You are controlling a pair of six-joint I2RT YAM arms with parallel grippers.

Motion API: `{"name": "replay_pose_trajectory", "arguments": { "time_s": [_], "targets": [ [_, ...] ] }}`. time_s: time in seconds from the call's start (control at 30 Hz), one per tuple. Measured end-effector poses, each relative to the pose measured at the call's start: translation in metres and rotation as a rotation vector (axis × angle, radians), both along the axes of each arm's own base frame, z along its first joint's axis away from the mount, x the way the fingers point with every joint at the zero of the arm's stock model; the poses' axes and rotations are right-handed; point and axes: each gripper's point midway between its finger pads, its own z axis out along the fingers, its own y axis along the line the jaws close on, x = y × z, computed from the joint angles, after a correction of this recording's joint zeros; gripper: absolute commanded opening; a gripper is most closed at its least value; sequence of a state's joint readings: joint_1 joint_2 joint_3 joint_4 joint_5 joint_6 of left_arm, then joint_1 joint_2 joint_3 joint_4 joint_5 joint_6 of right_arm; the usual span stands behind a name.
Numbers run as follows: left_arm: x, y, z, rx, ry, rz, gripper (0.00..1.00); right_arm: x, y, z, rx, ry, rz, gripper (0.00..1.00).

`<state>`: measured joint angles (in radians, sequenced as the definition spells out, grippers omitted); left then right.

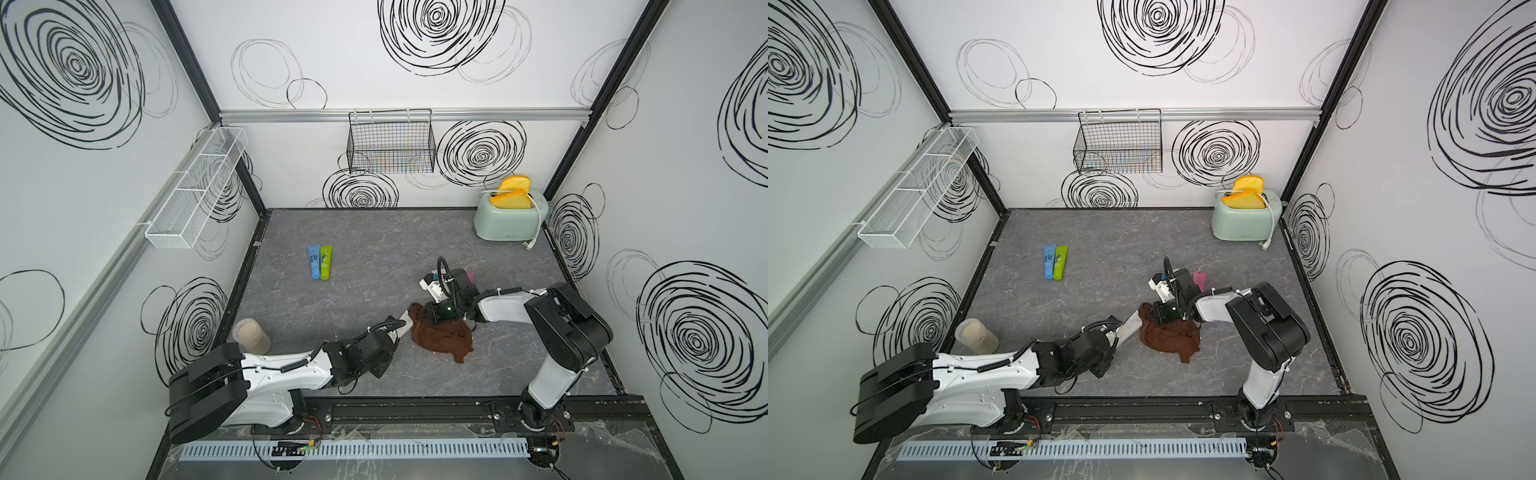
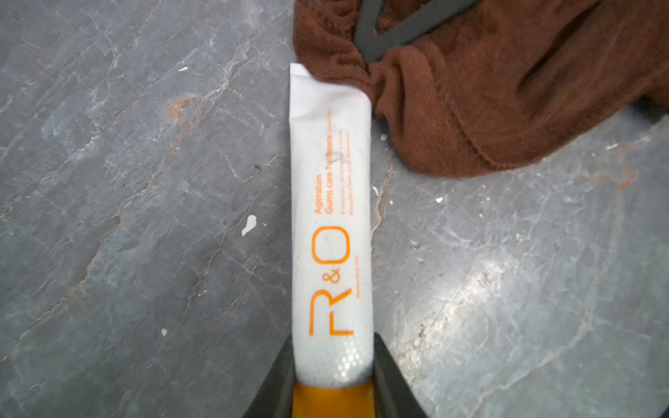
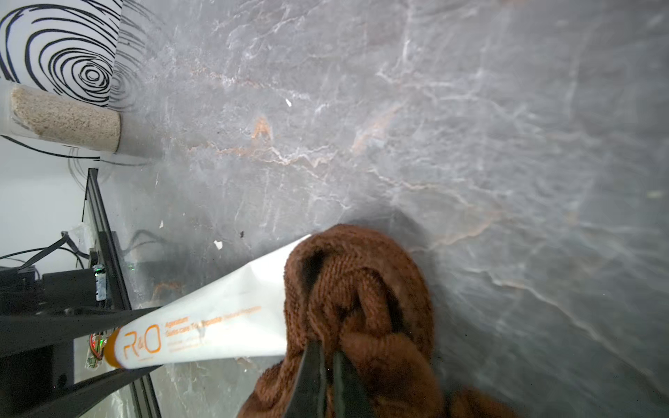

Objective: Wipe the surface of the toothpaste tube
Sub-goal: Wipe the dirt from the toothpaste tube.

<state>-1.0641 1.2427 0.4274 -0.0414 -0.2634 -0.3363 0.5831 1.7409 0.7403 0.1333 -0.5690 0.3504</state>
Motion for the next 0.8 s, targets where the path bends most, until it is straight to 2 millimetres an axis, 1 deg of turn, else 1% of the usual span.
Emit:
{"name": "replay_pose_trajectory", "arguments": {
  "time_s": [0.1,0.2,0.33,0.4,0.43,0.5,0.53,0.6,0.67,0.73,0.77,0.8],
  "targets": [
    [-0.001,0.001,-0.001,0.006,0.003,-0.002,0.00,-0.008,0.011,0.002,-0.007,-0.020,0.033,0.00],
    [-0.001,0.001,-0.001,0.007,0.004,-0.002,0.00,-0.023,0.033,0.012,0.012,-0.044,0.098,0.00],
    [-0.001,0.001,-0.002,0.009,0.005,-0.002,0.00,-0.060,0.066,0.028,0.060,-0.053,0.219,0.00],
    [-0.002,0.002,-0.003,0.013,0.008,-0.003,0.00,-0.067,0.073,0.032,0.072,-0.051,0.247,0.00],
    [-0.002,0.002,-0.003,0.013,0.007,-0.003,0.00,-0.067,0.074,0.032,0.074,-0.047,0.252,0.00],
    [-0.001,0.001,-0.002,0.011,0.006,-0.003,0.00,-0.061,0.070,0.028,0.078,-0.029,0.239,0.00],
    [-0.001,0.001,-0.002,0.010,0.005,-0.003,0.00,-0.054,0.065,0.026,0.076,-0.022,0.221,0.00],
    [-0.001,0.001,-0.002,0.009,0.005,-0.003,0.00,-0.036,0.052,0.020,0.060,-0.021,0.170,0.00],
    [-0.001,0.000,-0.002,0.006,0.003,-0.003,0.00,-0.015,0.034,0.013,0.031,-0.026,0.104,0.00],
    [0.000,-0.001,-0.001,0.004,0.002,-0.004,0.00,-0.001,0.020,0.007,0.006,-0.027,0.051,0.00],
    [0.000,-0.002,-0.001,0.002,0.002,-0.005,0.00,0.003,0.015,0.005,-0.003,-0.024,0.034,0.00],
    [0.000,-0.003,-0.001,0.003,0.001,-0.006,0.00,0.002,0.014,0.003,-0.006,-0.021,0.031,0.00]
  ]
}}
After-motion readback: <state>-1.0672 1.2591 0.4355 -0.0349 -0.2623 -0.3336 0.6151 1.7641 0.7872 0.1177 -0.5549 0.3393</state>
